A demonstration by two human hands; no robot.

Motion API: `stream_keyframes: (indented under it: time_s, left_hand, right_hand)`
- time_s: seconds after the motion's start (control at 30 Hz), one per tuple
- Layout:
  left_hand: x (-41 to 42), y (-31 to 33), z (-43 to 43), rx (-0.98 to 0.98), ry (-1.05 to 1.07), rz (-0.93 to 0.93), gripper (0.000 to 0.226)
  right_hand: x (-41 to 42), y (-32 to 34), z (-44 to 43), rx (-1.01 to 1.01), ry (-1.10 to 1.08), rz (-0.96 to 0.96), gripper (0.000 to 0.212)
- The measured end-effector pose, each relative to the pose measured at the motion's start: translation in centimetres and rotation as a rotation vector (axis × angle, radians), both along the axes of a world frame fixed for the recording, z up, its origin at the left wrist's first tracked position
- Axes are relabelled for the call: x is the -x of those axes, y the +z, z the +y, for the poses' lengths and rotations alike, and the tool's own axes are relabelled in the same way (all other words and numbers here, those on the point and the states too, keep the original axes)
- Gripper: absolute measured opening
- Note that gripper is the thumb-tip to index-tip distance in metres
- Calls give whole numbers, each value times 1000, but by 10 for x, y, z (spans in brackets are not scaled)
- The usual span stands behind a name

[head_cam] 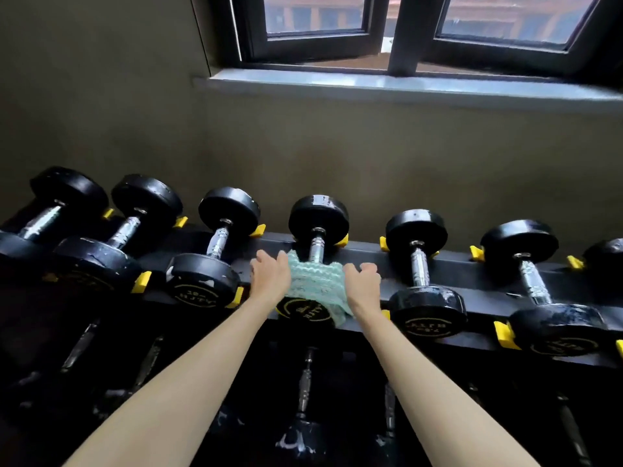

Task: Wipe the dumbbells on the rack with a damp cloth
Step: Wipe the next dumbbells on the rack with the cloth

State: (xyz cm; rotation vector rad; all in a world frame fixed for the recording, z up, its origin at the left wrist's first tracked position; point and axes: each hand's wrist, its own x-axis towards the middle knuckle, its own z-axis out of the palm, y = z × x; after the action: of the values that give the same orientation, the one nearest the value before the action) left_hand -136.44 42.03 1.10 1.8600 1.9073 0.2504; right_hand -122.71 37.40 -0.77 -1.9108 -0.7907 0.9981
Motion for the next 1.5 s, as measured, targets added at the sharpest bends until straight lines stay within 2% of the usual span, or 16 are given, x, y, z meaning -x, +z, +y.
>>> stream_keyframes:
  time_s: [0.1, 0.2, 0.3, 0.37, 0.43, 0.53, 0.6, 0.73, 0.97, 1.03, 1.1, 1.17, 1.27, 1.33, 1.4, 1.5]
  left_hand:
    - [-11, -18, 7, 105, -195, 98, 66]
    - [-19, -25, 12, 185, -37, 69, 75]
    - [-28, -27, 6, 207, 144, -11, 58]
    - [-29, -32, -3, 101, 98, 13, 46]
    - [-30, -41, -11, -3, -25, 136, 49]
    - [-39, -32, -19, 1, -92, 168, 51]
    - [-44, -40, -20, -133, -224, 237, 54]
    - [-40, -58, -14, -165, -456, 398, 58]
    - [-52, -52, -23, -445, -914, 534, 52]
    - [-60, -56, -28, -435, -1009, 594, 50]
    - [-68, -64, -33, -391, -1139, 646, 37]
    - [-80, -48, -37, -351, -1225, 664, 6]
    - [-92, -15, -30, -303, -1165, 590, 21]
    - [-104, -3, -16, -325, -940, 462, 24]
    - [-112, 19, 2, -421, -768, 286, 34]
    - [-118, 26, 40, -630, -682, 295, 31]
  right_hand:
    - [19, -24, 16, 29, 184, -22, 45]
    - [14, -34, 25, 97, 253, -25, 53]
    - [5, -38, 21, 54, 326, 40, 55]
    - [1, -41, 15, 4, 313, 97, 56]
    - [-2, -50, 12, -23, 286, 204, 56]
    - [-8, -66, 6, -38, 205, 376, 56]
    - [-8, -76, 1, -28, 123, 471, 55]
    - [-10, -75, -11, -52, -10, 690, 30]
    - [-19, -71, -32, 22, -142, 964, 24]
    - [-25, -69, -36, 21, -217, 1048, 22]
    - [-30, -64, -41, 23, -298, 1070, 23]
    - [-37, -63, -46, 17, -386, 1075, 22]
    - [-36, -56, -44, -42, -431, 1098, 23]
    - [-35, -48, -29, -102, -431, 1050, 26]
    - [-35, -32, -7, -176, -407, 938, 28]
    - [-44, -15, 29, -260, -420, 702, 27]
